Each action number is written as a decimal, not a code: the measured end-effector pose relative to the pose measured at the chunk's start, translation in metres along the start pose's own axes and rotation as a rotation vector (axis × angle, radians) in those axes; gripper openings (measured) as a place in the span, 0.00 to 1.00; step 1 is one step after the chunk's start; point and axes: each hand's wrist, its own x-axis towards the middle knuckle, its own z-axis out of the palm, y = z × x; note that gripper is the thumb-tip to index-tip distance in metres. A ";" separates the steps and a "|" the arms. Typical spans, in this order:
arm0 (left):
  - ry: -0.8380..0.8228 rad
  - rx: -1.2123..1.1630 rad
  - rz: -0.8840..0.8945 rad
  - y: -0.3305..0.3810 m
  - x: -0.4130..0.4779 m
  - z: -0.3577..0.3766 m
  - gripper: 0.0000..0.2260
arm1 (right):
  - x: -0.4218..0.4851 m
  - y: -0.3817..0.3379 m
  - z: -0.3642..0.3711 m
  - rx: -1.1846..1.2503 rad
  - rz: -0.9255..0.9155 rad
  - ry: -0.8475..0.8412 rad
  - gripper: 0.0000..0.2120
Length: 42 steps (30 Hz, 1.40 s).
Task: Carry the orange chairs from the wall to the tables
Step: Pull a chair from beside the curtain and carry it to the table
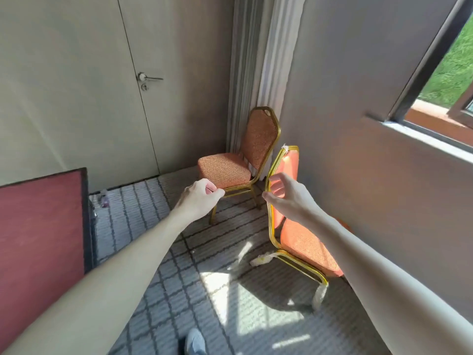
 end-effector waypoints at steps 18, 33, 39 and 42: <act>-0.188 -0.037 0.068 0.039 0.449 0.021 0.14 | 0.418 0.081 -0.017 -0.148 0.201 0.113 0.19; -0.331 0.103 0.057 0.112 0.754 0.105 0.13 | 0.735 0.217 -0.032 -0.140 0.259 0.057 0.26; -0.397 0.042 0.012 0.141 0.846 0.147 0.14 | 0.805 0.265 -0.050 -0.159 0.319 0.002 0.25; -0.452 0.010 -0.023 0.156 0.885 0.178 0.16 | 0.838 0.286 -0.052 -0.157 0.337 -0.037 0.26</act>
